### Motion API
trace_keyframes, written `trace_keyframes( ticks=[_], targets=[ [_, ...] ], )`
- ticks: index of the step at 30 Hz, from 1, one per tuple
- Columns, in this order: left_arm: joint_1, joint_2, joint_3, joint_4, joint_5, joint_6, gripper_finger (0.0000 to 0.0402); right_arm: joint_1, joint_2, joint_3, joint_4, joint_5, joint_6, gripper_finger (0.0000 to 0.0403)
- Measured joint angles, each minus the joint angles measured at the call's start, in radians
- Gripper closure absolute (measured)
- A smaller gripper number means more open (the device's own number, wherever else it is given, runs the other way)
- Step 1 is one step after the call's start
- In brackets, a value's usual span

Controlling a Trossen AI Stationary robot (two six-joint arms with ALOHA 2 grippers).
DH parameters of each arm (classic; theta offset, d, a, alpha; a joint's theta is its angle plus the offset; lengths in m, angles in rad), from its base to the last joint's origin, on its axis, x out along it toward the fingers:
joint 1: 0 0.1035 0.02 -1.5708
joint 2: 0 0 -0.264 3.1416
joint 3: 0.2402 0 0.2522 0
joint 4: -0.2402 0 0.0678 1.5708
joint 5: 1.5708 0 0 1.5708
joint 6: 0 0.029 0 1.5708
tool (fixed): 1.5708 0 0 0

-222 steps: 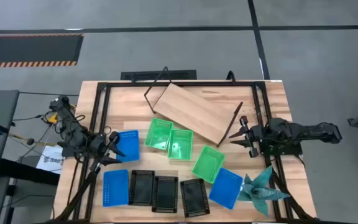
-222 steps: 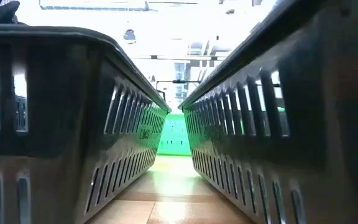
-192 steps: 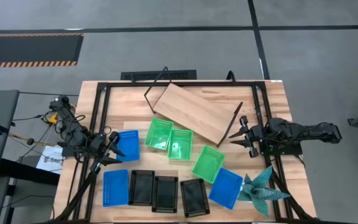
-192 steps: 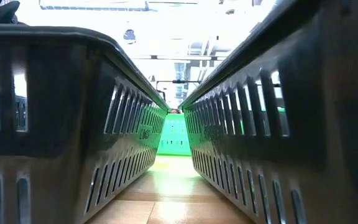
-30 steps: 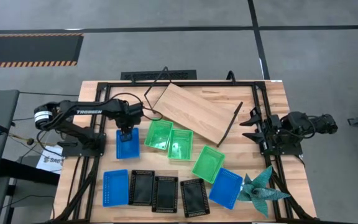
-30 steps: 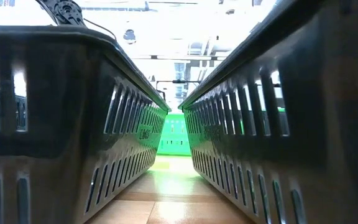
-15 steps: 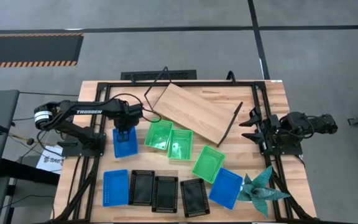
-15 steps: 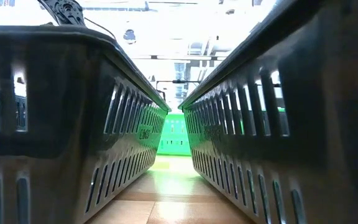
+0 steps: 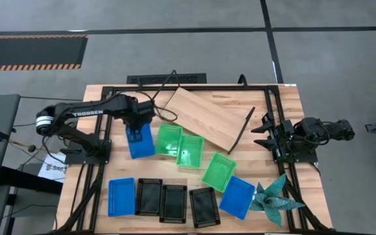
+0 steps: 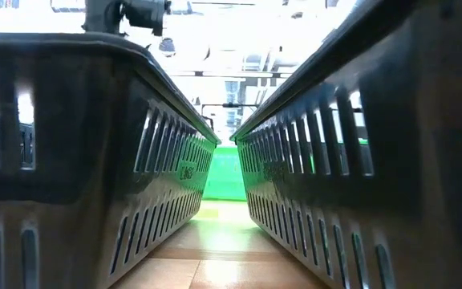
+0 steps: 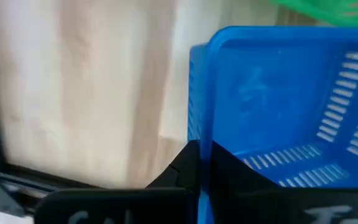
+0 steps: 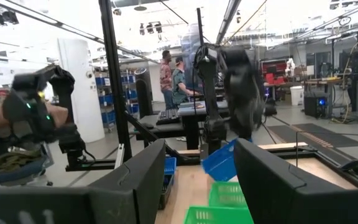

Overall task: Stack baskets on shelf by color
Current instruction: Put the top left blue bin on the shelf

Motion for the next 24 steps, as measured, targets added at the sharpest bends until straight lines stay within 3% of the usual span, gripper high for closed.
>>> trace_keyframes(
  ticks=[12,24],
  targets=[
    [-0.066,0.073,0.424,-0.017,-0.087,0.076,0.0401,0.000,0.000,0.000,0.000,0.000,-0.001,0.0188],
    [-0.056,0.538,0.925,-0.007,-0.071,0.416,0.0401,0.000,0.000,0.000,-0.077,0.002,-0.013,0.0188]
  ],
)
